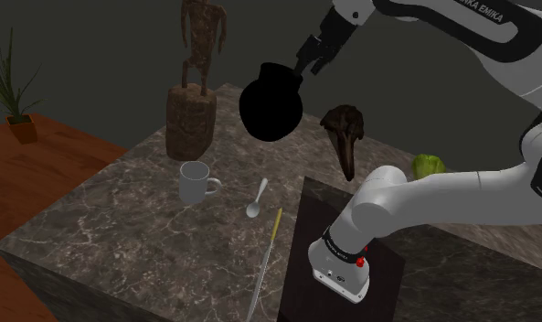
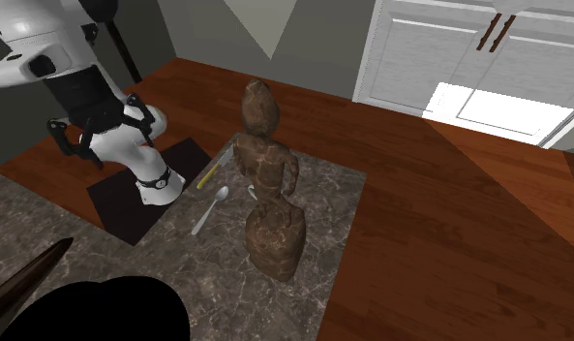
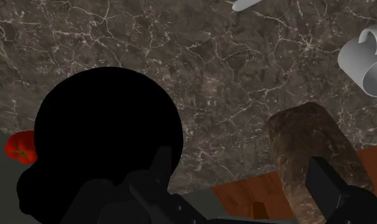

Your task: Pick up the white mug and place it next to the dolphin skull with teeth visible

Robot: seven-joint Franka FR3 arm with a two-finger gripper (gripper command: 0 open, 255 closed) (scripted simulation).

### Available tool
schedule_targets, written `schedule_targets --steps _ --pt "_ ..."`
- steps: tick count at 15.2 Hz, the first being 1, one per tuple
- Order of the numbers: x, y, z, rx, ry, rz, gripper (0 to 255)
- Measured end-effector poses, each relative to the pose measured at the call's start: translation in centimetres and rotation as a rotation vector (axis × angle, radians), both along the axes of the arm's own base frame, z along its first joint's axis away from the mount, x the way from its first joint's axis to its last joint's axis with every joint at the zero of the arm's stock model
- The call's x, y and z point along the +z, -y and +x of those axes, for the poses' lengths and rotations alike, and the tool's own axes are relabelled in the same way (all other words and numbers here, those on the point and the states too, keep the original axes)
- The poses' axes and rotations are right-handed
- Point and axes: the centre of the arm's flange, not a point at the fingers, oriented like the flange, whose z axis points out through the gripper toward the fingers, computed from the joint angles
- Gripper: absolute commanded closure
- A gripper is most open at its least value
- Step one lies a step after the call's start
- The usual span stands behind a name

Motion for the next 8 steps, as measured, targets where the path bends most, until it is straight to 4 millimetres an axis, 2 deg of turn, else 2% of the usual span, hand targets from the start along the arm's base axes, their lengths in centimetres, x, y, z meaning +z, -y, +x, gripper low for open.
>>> schedule_targets --steps 2,8 --pt "-0.4 -0.3 0.2 -0.001 -0.002 0.001 0" --pt "-5.6 -5.2 2.4 -0.008 -0.032 0.008 0"
